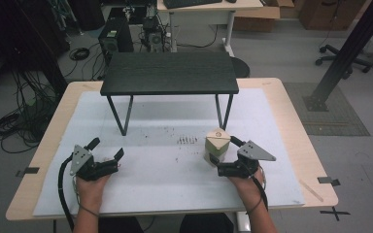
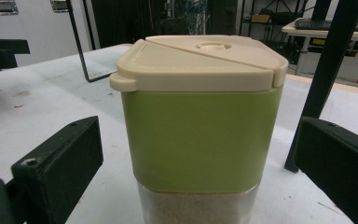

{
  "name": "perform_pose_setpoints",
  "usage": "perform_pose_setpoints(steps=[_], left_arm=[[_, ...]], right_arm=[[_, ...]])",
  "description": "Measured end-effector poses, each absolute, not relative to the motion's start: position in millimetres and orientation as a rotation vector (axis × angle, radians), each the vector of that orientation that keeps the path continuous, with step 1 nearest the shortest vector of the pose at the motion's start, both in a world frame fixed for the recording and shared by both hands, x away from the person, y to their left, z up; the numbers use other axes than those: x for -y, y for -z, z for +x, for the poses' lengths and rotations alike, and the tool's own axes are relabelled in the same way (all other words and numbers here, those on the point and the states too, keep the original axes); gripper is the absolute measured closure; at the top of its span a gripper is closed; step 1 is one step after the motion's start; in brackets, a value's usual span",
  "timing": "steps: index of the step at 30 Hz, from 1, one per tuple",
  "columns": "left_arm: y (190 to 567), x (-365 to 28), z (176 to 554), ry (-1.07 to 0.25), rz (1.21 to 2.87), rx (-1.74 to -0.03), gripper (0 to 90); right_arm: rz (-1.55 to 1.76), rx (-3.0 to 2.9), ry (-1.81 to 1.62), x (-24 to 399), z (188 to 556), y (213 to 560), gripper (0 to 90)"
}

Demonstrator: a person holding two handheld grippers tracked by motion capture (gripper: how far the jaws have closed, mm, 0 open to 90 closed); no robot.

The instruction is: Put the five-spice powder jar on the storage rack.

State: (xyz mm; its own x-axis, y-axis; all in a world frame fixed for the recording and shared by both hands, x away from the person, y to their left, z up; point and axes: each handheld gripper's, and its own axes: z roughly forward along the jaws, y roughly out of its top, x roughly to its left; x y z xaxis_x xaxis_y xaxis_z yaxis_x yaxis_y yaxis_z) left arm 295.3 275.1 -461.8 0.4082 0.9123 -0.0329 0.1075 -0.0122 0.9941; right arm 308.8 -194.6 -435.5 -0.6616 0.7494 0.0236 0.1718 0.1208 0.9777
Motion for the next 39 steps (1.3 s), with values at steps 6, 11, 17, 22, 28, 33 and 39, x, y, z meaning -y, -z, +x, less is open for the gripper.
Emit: perform_pose_setpoints(steps=[6, 11, 17, 22, 28, 33, 39], left_arm=[[461.8, -275.2, 295.4, -0.830, 1.450, -0.970, 0.2], [461.8, -275.5, 295.3, -0.828, 1.446, -0.974, 0.2], [461.9, -275.5, 295.3, -0.827, 1.445, -0.973, 0.2], [461.9, -275.5, 295.4, -0.828, 1.446, -0.971, 0.2], [461.9, -275.5, 295.5, -0.827, 1.447, -0.971, 0.2], [461.9, -275.5, 295.5, -0.827, 1.447, -0.971, 0.2], [461.9, -275.5, 295.5, -0.827, 1.447, -0.972, 0.2]], right_arm=[[0.900, -1.920, -1.570, 192.2, 311.6, 437.0, 1.1], [0.909, -1.917, -1.562, 190.3, 314.4, 438.1, 1.1], [0.899, -1.921, -1.549, 186.5, 317.9, 437.9, 0.8], [0.917, -1.905, -1.544, 184.0, 320.6, 439.1, 0.8], [0.931, -1.904, -1.540, 182.8, 322.3, 440.8, 1.2], [0.926, -1.900, -1.537, 182.2, 322.3, 441.0, 2.9], [0.913, -1.894, -1.542, 182.6, 321.9, 440.3, 6.1]])
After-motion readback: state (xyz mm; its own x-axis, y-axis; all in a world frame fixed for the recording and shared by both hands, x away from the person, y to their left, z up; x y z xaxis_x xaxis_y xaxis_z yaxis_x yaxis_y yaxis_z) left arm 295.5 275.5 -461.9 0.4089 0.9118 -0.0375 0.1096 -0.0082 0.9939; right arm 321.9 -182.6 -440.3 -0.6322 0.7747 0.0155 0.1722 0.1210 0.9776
